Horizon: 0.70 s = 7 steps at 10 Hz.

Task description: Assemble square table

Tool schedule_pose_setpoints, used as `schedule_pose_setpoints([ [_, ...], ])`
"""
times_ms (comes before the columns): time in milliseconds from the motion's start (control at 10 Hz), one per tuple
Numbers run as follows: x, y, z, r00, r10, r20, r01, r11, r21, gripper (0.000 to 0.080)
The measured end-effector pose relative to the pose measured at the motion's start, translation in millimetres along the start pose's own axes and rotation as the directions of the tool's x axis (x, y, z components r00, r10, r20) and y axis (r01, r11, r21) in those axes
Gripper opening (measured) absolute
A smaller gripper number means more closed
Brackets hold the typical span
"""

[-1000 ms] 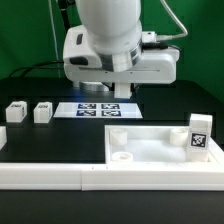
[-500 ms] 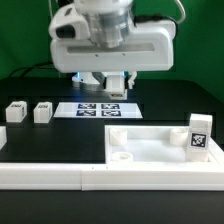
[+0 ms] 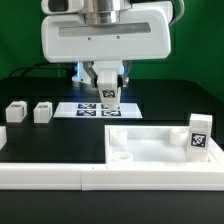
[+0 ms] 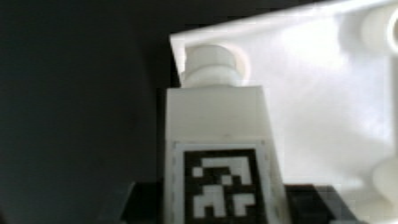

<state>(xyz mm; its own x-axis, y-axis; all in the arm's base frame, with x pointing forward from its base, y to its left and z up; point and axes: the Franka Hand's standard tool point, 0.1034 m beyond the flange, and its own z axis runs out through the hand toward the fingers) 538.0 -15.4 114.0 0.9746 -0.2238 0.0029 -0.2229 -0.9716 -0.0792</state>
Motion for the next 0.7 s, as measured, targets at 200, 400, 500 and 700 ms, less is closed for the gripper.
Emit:
schedule_pose_setpoints([
  [200,14.4,-7.2,-7.4,0.991,-0.014,-0.13,0.013,1.0,-0.008,0.029],
  [400,55.2,-10.6,-8.8,0.949,0.003,-0.316,-0.008,1.0,-0.013,0.029],
  [500,69.3,-20.0,-1.8,0.93,0.009,-0.368,-0.015,1.0,-0.012,0.029],
  [700,77.9,-27.6,-12.4,0.892,-0.01,-0.451,0.001,1.0,-0.019,0.029],
])
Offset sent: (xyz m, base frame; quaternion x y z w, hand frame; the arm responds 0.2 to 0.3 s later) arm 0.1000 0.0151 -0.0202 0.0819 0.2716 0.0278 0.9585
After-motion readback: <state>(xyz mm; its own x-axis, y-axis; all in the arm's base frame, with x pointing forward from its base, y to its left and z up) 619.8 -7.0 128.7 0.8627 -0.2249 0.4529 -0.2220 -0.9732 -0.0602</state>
